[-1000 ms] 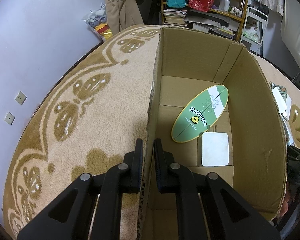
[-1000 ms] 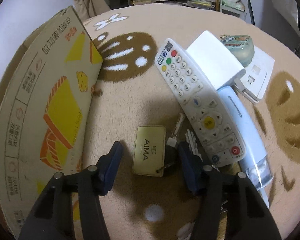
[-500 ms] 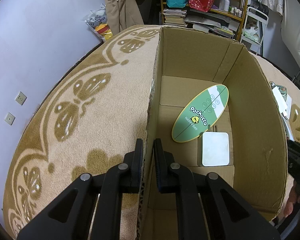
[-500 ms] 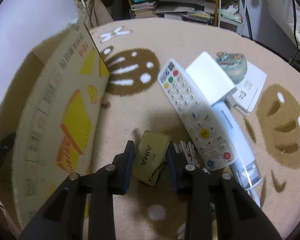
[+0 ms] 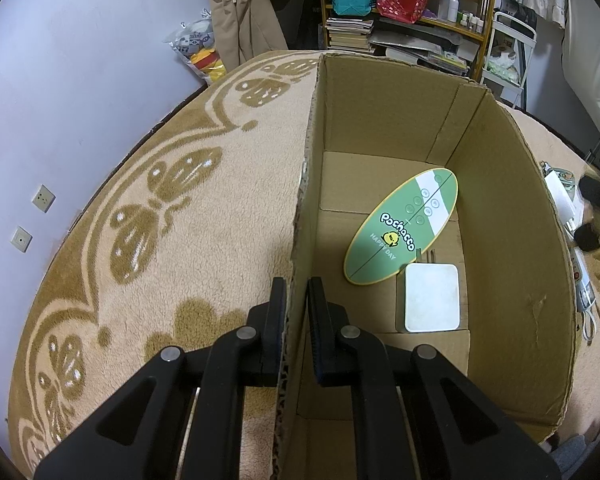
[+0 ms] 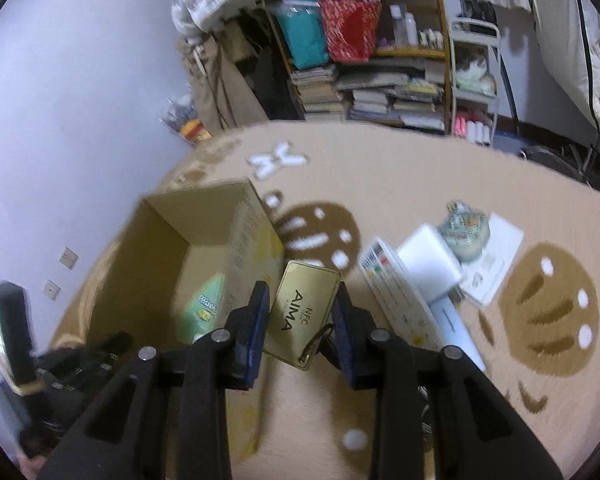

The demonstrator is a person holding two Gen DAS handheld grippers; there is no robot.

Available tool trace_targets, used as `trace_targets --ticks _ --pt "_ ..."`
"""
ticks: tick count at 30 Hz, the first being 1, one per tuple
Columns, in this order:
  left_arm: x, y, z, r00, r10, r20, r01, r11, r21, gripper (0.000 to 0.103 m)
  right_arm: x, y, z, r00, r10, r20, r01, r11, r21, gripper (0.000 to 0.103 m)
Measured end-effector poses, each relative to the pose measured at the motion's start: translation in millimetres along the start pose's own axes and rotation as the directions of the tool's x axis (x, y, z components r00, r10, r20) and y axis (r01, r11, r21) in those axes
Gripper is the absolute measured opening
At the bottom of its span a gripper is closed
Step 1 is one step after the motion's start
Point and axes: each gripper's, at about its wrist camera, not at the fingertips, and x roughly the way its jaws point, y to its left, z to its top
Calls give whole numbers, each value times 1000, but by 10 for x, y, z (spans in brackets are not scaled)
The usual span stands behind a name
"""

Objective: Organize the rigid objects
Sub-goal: 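Lift the AIMA key tag with keys and carry it into the box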

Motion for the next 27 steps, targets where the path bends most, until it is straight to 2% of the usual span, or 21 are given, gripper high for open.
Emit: trace_targets --ticks 4,8,13,27 --pt "0 -3 -1 1000 0 0 0 1000 0 10 -143 194 154 997 51 49 -49 998 -34 33" --pt "-3 -2 1 1000 2 0 -2 1000 -1 10 -262 395 278 991 119 59 -115 992 -55 33" --pt "-4 -4 0 1000 1 0 -1 1000 -2 10 -320 662 350 988 136 74 -126 983 -131 33" --pt "-3 -4 -1 1000 -2 0 2 1000 -4 10 260 763 70 990 122 -65 -130 983 -132 33"
